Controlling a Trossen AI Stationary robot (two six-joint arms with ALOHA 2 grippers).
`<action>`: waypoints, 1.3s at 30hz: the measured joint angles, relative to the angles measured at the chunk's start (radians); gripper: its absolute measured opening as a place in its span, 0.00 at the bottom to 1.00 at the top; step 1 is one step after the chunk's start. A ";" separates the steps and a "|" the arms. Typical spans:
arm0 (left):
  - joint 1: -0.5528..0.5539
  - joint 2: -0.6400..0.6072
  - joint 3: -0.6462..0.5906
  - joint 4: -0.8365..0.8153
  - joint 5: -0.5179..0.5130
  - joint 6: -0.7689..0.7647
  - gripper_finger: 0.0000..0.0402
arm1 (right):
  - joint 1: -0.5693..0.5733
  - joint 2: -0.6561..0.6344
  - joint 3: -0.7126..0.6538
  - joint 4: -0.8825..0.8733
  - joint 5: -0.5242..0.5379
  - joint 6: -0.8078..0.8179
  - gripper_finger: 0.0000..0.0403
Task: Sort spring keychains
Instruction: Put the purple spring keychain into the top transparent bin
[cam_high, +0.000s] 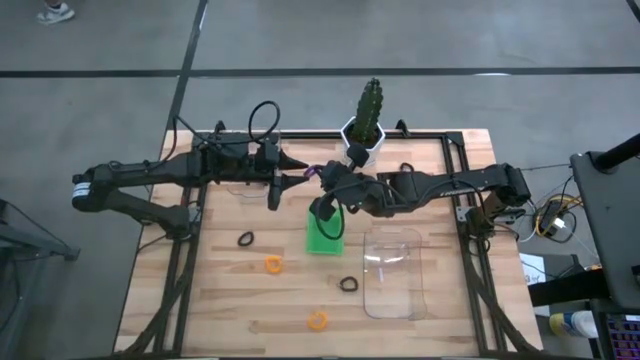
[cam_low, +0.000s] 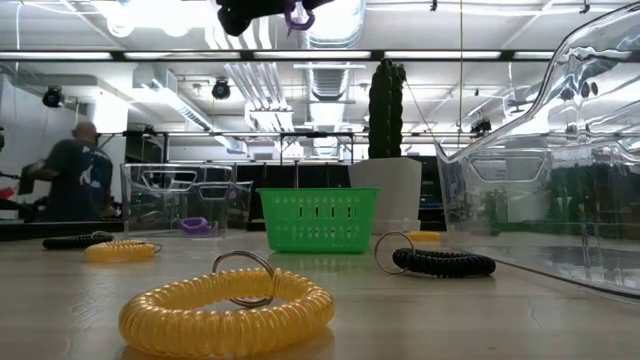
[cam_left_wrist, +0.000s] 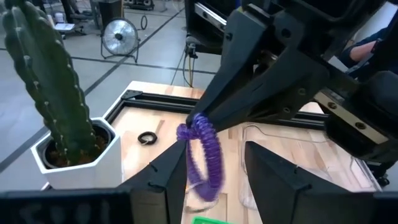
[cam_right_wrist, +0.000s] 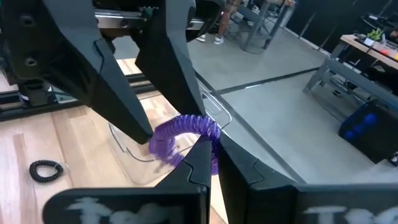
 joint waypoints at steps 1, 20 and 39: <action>0.000 0.000 0.000 0.000 -0.001 0.000 0.38 | 0.000 0.000 0.000 0.003 0.000 -0.002 0.03; 0.000 0.107 0.000 0.002 -0.017 -0.031 0.11 | 0.001 0.000 0.000 0.002 -0.026 -0.003 0.03; 0.006 0.087 0.000 -0.018 -0.092 -0.026 0.05 | 0.001 -0.005 0.000 -0.109 -0.076 -0.047 0.08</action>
